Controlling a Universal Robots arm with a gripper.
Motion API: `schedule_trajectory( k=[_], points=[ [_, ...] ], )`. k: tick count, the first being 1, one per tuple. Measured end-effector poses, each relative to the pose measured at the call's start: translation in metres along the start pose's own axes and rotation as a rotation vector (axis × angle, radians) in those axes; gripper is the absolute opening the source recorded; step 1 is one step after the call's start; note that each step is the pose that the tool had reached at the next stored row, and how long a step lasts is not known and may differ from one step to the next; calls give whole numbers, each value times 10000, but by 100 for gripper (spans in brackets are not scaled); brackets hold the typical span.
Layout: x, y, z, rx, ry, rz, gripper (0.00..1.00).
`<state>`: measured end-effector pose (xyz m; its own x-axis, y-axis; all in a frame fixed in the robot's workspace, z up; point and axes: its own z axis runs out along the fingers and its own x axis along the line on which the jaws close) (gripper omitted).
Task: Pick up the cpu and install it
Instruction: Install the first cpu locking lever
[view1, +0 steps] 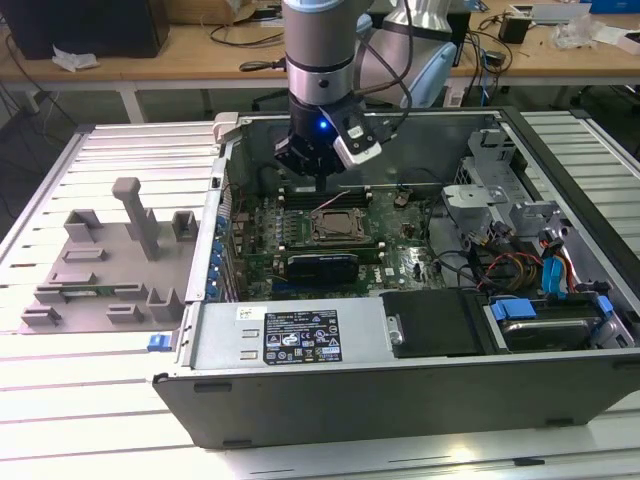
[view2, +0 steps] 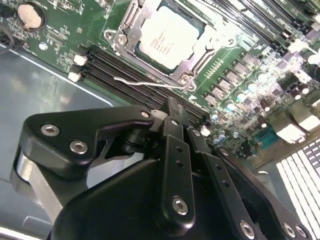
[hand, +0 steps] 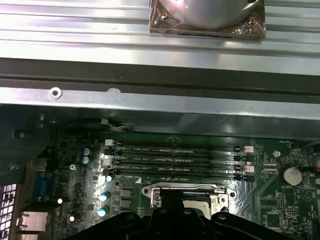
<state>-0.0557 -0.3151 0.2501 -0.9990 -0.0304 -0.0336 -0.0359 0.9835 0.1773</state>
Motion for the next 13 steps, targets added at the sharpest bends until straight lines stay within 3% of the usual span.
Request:
schedule_trajectory(
  k=[2, 5, 7, 13],
  points=[
    [4, -9, 28, 5, -191, -35, 11],
    [5, -17, 68, 11, -354, -66, 11],
    [-17, -25, 113, 19, -385, 71, 11],
    [-61, -19, 139, 28, -425, 285, 11]
  ],
)
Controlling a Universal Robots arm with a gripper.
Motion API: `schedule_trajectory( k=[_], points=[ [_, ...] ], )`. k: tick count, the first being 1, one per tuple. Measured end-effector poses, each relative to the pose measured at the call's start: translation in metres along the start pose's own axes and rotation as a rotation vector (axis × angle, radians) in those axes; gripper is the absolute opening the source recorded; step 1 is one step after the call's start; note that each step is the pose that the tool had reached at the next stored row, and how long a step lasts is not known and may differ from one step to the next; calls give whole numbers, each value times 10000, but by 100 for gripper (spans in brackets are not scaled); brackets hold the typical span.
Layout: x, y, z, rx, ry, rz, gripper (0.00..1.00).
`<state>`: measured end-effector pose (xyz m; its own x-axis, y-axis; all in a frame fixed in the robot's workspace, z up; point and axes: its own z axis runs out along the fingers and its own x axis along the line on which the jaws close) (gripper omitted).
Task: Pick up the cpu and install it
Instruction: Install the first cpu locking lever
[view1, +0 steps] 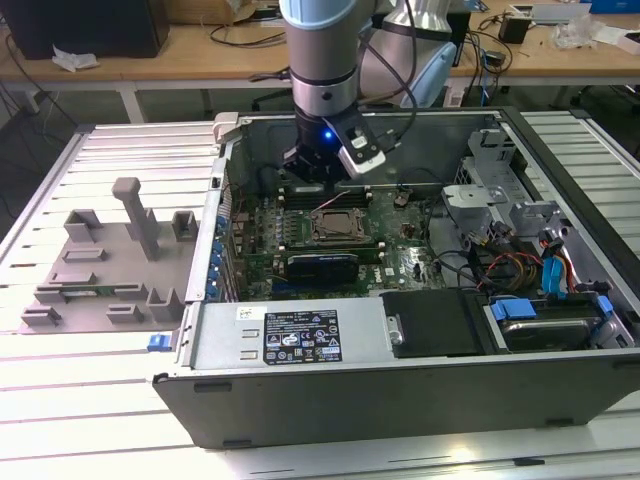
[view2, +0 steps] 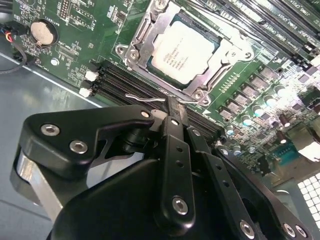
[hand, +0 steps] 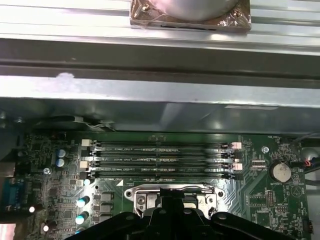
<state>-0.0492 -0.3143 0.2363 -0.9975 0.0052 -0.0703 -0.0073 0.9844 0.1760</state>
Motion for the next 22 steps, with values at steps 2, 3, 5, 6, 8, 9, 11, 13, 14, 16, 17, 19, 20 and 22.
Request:
schedule_trajectory(
  k=[2, 3, 5, 6, 8, 9, 11, 13, 14, 16, 17, 19, 20, 22],
  points=[
    [-7, 2, 10, 5, -6, 42, 11],
    [-9, 3, 14, 7, -8, 55, 11],
    [-16, 4, 29, 8, -17, 97, 11],
    [-21, 4, 36, 11, -22, 128, 11],
    [-43, 11, 64, 20, -44, 252, 11],
    [-50, 16, 74, 22, -50, 288, 11],
    [-62, 17, 85, 29, -68, 385, 11],
    [-67, 20, 95, 38, -87, 496, 11],
    [-68, 24, 99, 40, -95, 530, 11],
    [-67, 31, 114, 47, -152, 651, 11],
    [-67, 32, 117, 50, -184, 691, 11],
    [-66, 35, 123, 55, -280, 786, 11],
    [-66, 35, 129, 59, -364, 856, 11],
    [-66, 38, 135, 60, -474, 925, 11]
  ],
)
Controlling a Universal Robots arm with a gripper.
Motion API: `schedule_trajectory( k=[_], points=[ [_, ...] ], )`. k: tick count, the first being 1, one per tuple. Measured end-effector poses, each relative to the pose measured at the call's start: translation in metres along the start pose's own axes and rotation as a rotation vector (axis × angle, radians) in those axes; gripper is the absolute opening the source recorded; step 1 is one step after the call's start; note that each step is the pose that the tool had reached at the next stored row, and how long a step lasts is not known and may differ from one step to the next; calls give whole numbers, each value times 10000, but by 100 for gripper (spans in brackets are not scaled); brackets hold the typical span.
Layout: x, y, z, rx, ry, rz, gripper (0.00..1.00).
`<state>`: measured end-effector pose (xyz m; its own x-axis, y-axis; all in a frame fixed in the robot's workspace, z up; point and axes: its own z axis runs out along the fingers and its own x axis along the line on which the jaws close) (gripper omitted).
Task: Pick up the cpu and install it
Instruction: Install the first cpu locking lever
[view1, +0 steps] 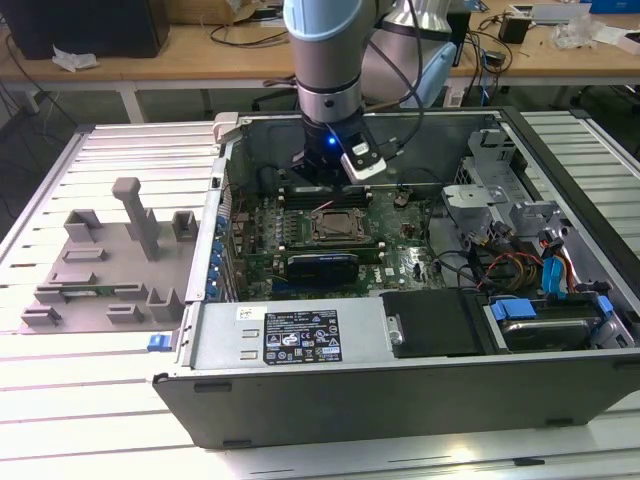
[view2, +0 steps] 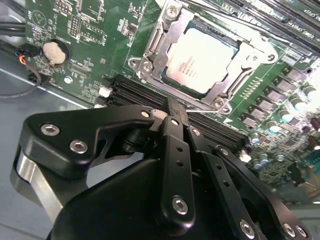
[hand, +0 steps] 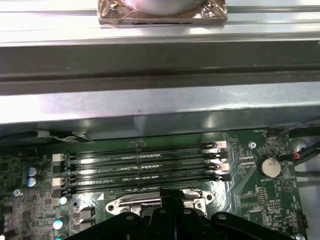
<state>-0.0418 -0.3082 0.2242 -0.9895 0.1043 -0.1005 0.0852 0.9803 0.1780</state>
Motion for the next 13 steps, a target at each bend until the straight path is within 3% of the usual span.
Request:
schedule_trajectory(
  k=[5, 13],
  points=[
    [4, 11, 18, -13, -307, 119, 11],
    [68, 80, 70, -16, -478, 206, 11]
  ],
)
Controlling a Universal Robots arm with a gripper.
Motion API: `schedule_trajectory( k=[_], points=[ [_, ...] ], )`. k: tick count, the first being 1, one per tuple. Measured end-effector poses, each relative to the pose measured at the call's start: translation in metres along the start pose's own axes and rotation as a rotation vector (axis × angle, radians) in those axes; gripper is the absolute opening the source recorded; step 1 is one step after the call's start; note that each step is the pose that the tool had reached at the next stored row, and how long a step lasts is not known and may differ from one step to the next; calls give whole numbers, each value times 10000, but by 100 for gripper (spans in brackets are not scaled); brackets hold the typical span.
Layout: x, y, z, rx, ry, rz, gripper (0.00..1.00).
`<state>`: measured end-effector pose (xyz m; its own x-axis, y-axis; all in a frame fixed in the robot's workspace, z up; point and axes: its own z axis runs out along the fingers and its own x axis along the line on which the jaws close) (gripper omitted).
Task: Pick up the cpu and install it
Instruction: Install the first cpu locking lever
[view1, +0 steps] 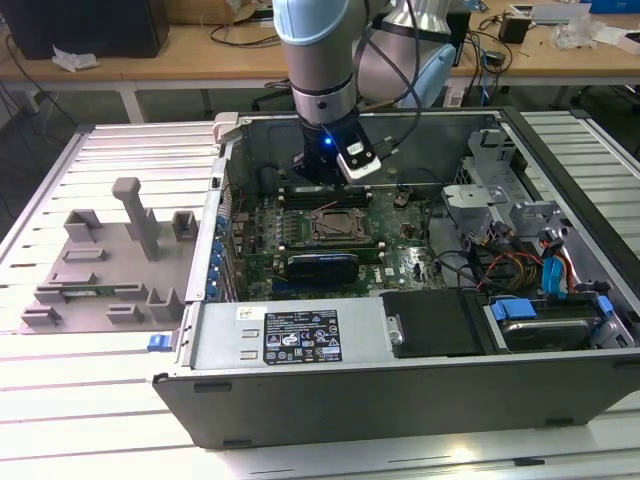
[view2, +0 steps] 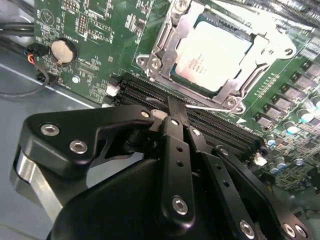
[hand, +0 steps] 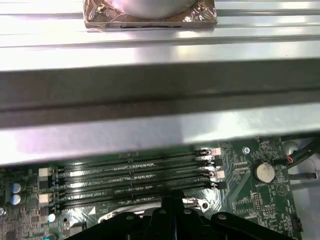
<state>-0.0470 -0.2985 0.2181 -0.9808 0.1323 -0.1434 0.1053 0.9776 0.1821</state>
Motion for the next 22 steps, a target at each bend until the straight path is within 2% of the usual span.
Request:
schedule_trajectory(
  k=[2, 3, 4, 5, 10, 18, 22],
  points=[
    [19, 9, 9, -4, -32, 15, 11],
    [82, 3, 53, -5, -199, 95, 11],
    [104, -11, 122, 56, -313, 434, 11],
    [111, -19, 165, 84, -360, 592, 11],
    [102, -9, 119, 166, -434, 963, 11],
    [109, 35, 131, 226, -505, 1336, 11],
    [125, 36, 168, 310, -547, 1509, 11]
  ],
)
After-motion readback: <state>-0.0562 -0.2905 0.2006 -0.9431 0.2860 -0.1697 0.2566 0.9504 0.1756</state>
